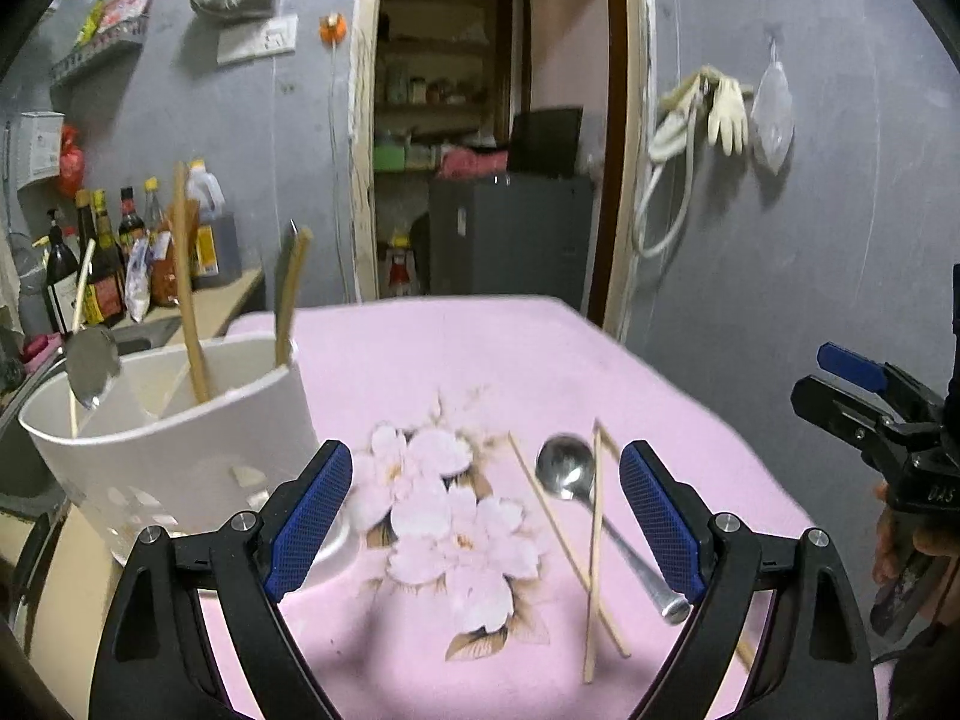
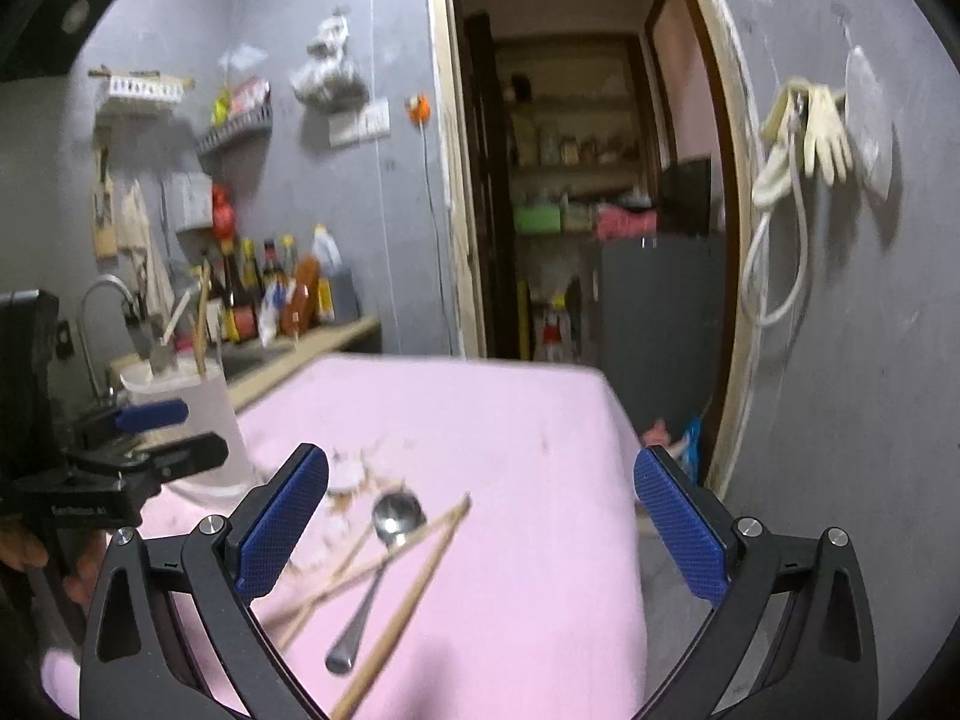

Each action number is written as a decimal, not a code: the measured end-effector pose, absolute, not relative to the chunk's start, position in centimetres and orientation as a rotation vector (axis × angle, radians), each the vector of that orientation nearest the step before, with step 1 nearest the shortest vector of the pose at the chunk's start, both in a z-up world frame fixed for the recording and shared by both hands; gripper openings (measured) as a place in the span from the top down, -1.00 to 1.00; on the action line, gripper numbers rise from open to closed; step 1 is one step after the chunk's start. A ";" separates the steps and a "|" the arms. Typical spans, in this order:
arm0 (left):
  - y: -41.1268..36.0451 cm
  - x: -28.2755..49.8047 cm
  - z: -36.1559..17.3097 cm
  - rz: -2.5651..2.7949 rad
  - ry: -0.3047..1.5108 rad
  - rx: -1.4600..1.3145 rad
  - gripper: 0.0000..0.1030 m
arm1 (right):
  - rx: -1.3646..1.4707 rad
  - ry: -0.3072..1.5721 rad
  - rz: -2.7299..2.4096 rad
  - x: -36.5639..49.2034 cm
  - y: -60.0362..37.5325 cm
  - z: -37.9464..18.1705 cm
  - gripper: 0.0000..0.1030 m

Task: Organize utensils
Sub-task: 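Move both open tools back down to the remaining chopsticks, then grasp a wooden chopstick with the left tool while the right tool grasps another, then lift both chopsticks and carry them over the white utensil holder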

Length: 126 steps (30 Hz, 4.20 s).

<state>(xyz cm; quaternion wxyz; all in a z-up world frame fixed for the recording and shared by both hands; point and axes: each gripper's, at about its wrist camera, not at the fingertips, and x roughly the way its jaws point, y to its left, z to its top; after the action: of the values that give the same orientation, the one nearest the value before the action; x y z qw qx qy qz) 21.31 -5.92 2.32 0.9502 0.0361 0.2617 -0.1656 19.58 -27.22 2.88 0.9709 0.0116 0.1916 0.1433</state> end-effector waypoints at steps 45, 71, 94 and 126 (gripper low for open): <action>-7.3 30.4 -4.5 -0.451 1.104 0.028 0.91 | -0.328 0.840 0.415 22.8 -22.9 -3.3 0.83; -6.7 27.6 -2.1 -0.432 1.041 -0.045 0.96 | -0.113 0.832 0.412 24.3 -23.5 -2.1 0.92; -1.3 20.1 10.7 -0.370 0.254 -0.106 0.96 | 0.095 0.046 0.509 19.1 -19.6 10.5 0.92; 19.2 26.0 9.3 0.032 0.065 -0.361 0.96 | 0.253 -0.190 0.641 27.0 -4.8 11.5 0.91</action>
<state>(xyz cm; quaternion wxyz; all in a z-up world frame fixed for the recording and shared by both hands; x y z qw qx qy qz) 25.99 19.19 9.27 0.9831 -0.1794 0.0321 0.0160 26.96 -4.80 11.45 0.9367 0.1240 -0.0932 0.3138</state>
